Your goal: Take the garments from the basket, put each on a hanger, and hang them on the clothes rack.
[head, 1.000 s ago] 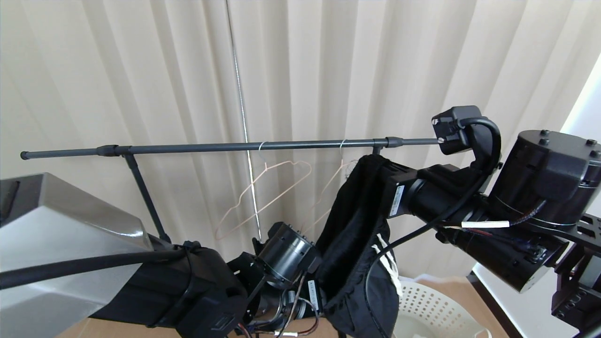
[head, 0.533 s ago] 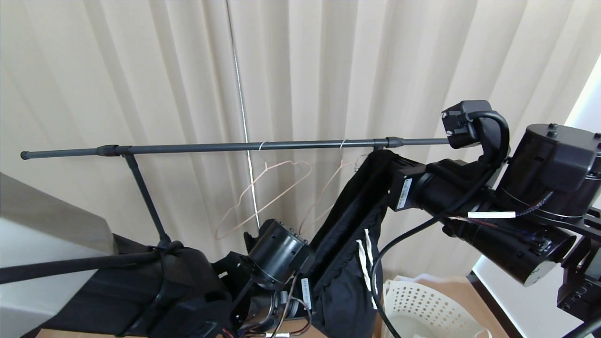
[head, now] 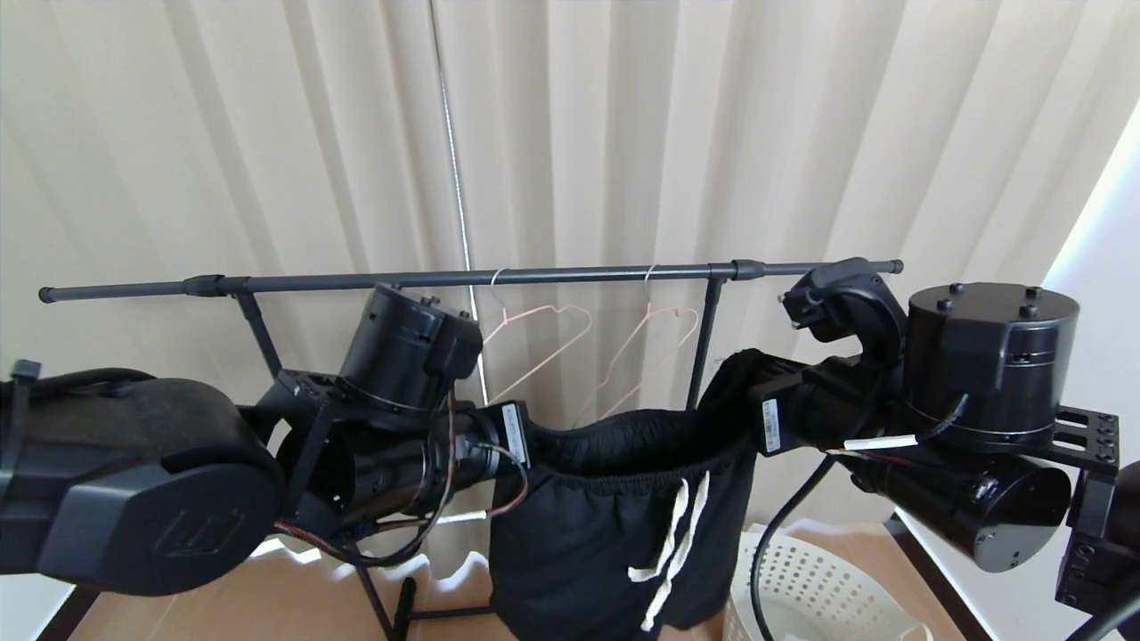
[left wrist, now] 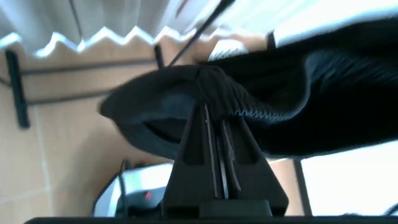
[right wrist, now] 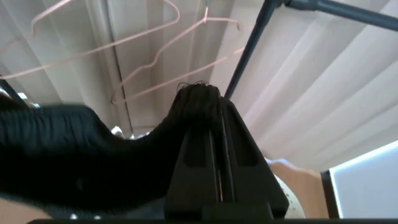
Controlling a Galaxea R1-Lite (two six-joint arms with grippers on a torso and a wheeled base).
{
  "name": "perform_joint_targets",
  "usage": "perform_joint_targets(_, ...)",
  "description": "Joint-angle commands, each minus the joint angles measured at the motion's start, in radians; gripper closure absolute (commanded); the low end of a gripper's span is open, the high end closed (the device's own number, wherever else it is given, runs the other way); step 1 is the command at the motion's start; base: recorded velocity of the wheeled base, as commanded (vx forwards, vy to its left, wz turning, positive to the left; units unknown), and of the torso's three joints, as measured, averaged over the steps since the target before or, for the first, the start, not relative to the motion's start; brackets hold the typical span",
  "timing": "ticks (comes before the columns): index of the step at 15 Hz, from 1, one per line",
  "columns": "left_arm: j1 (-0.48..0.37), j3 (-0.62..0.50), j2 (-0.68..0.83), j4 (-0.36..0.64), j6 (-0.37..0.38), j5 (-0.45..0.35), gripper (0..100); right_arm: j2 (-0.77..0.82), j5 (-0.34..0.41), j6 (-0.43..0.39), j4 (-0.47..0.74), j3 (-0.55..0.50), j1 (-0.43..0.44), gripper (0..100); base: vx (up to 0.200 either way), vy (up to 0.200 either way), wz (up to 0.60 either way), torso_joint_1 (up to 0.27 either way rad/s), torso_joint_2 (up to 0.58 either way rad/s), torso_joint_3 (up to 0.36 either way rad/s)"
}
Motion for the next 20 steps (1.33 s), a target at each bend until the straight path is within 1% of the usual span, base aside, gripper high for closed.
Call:
perform_joint_targets(1, 0.015, -0.049, -0.022, -0.001, 0.01, 0.0, 100, 0.003, -0.001, 0.0, 0.018, 0.002, 0.001, 0, 0.0, 0.0, 0.0, 0.0, 0.0, 0.0)
perform_joint_targets(3, 0.015, -0.078, -0.024, -0.001, 0.05, 0.0, 100, -0.013, 0.001, -0.001, 0.104, 0.003, 0.001, 0, 0.0, 0.0, 0.0, 0.0, 0.0, 0.0)
perform_joint_targets(5, 0.016, -0.109, -0.024, -0.001, 0.07, 0.0, 100, -0.023, 0.002, -0.01, 0.171, 0.003, 0.001, 0, 0.0, 0.0, 0.0, 0.0, 0.0, 0.0)
perform_joint_targets(7, 0.021, -0.135, -0.024, 0.0, 0.075, 0.0, 100, -0.036, 0.004, -0.05, 0.22, 0.028, -0.001, 0, 0.0, 0.0, 0.0, 0.0, 0.0, 0.0)
perform_joint_targets(9, 0.028, -0.15, -0.026, 0.0, 0.093, 0.0, 100, -0.063, 0.013, -0.124, 0.254, 0.083, -0.001, 0, 0.0, 0.0, 0.0, 0.0, 0.0, 0.0)
perform_joint_targets(10, 0.035, -0.152, -0.027, -0.001, 0.104, 0.003, 100, -0.075, 0.033, -0.165, 0.256, 0.111, -0.001, 0, 0.0, 0.0, 0.0, 0.0, 0.0, 0.0)
perform_joint_targets(11, 0.035, -0.155, -0.027, -0.001, 0.105, 0.007, 100, -0.083, 0.07, -0.191, 0.256, 0.137, -0.001, 0, 0.0, 0.0, 0.0, 0.0, 0.0, 0.0)
perform_joint_targets(12, 0.035, -0.166, -0.027, -0.001, 0.105, 0.007, 100, -0.1, 0.148, -0.214, 0.245, 0.169, 0.001, 0, 0.0, 0.0, 0.0, 0.0, 0.0, 0.0)
perform_joint_targets(13, 0.035, -0.169, -0.03, -0.001, 0.105, 0.009, 100, -0.109, 0.187, -0.221, 0.246, 0.177, 0.002, 0, 0.0, 0.0, 0.0, 0.0, 0.0, 0.0)
perform_joint_targets(14, 0.035, -0.184, -0.042, 0.0, 0.115, 0.009, 100, -0.129, 0.285, -0.227, 0.245, 0.194, 0.005, 0, 0.0, 0.0, 0.0, 0.0, 0.0, 0.0)
perform_joint_targets(16, 0.035, -0.19, -0.056, 0.0, 0.153, 0.009, 100, -0.141, 0.398, -0.225, 0.245, 0.198, 0.004, 0, 0.0, 0.0, 0.0, 0.0, 0.0, 0.0)
perform_joint_targets(17, 0.035, -0.189, -0.062, 0.0, 0.167, 0.009, 100, -0.141, 0.44, -0.225, 0.243, 0.2, 0.004, 0, 0.0, 0.0, 0.0, 0.0, 0.0, 0.0)
perform_joint_targets(18, 0.033, -0.186, -0.067, 0.0, 0.171, 0.009, 100, -0.138, 0.496, -0.219, 0.233, 0.194, 0.004, 0, 0.0, 0.0, 0.0, 0.0, 0.0, 0.0)
perform_joint_targets(19, 0.03, -0.18, -0.072, 0.0, 0.171, 0.009, 100, -0.129, 0.522, -0.187, 0.199, 0.184, 0.005, 0, 0.0, 0.0, 0.0, 0.0, 0.0, 0.0)
perform_joint_targets(20, 0.028, -0.176, -0.075, 0.0, 0.171, 0.009, 100, -0.101, 0.529, -0.092, 0.134, 0.169, 0.02, 0, 0.0, 0.0, 0.0, 0.0, 0.0, 0.0)
